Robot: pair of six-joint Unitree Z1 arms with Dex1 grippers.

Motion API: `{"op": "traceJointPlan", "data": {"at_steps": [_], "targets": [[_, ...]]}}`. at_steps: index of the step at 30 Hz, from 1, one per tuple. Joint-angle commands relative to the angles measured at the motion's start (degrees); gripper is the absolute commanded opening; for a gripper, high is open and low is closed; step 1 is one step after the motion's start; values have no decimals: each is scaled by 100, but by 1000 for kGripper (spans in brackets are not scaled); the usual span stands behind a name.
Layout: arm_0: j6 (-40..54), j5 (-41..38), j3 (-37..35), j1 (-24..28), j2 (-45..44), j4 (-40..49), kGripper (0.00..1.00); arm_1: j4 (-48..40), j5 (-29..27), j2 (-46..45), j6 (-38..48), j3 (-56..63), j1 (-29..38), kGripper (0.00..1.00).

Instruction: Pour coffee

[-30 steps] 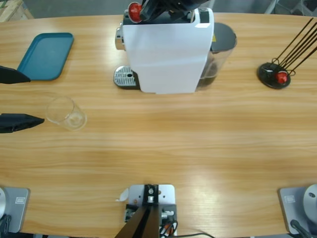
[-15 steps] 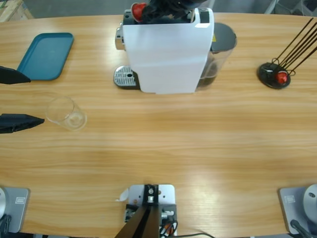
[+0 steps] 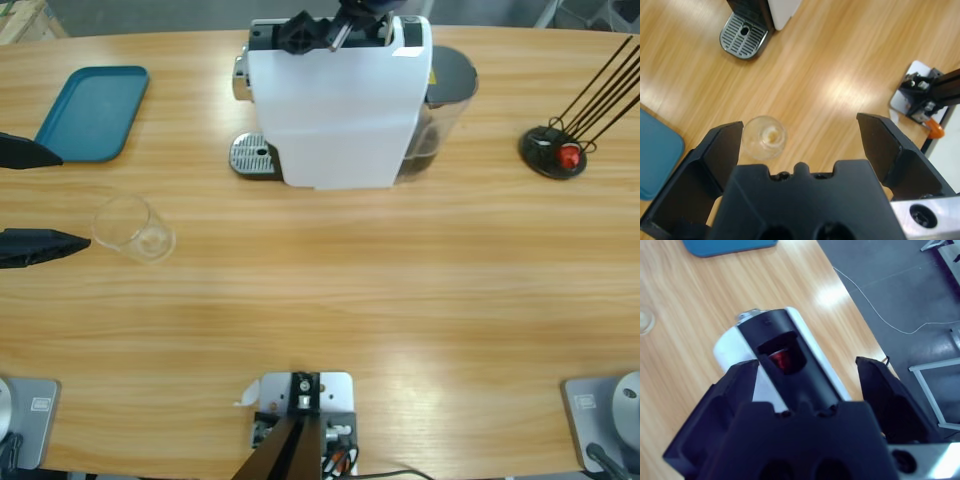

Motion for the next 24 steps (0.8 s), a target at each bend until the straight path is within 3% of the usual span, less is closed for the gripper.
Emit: {"op": "traceJointPlan", "data": {"at_steps": [1, 8, 10, 14, 17, 18, 19, 22, 24], "targets": [[-53, -83, 250, 44, -68, -143, 1000, 349, -248, -509, 122, -16, 215, 849], [-124, -69, 184, 42, -154, -266, 989, 1094, -197, -970, 1020, -262, 833, 850], [-166, -45, 171, 44, -208, -260, 987, 1210, -215, -1204, 1727, -164, 1051, 826], [-206, -20, 171, 46, -384, -257, 987, 1333, -399, -1569, 3418, -64, 1384, 629], [-219, 15, 171, 39, -530, -255, 987, 1744, -1071, -1710, 4826, 142, 1389, 624], [-240, 22, 171, 42, -579, -248, 987, 1780, -1239, -1745, 5198, 291, 1389, 559], [-259, 22, 171, 42, -621, -241, 987, 1774, -1368, -1761, 5434, 462, 1389, 409], [-254, 80, 219, 44, -693, -211, 991, 1532, -1419, -1745, 5754, 991, 1389, 349], [-222, 80, 264, 48, -709, -204, 991, 1273, -1420, -1736, 5766, 1300, 1389, 31]]}}
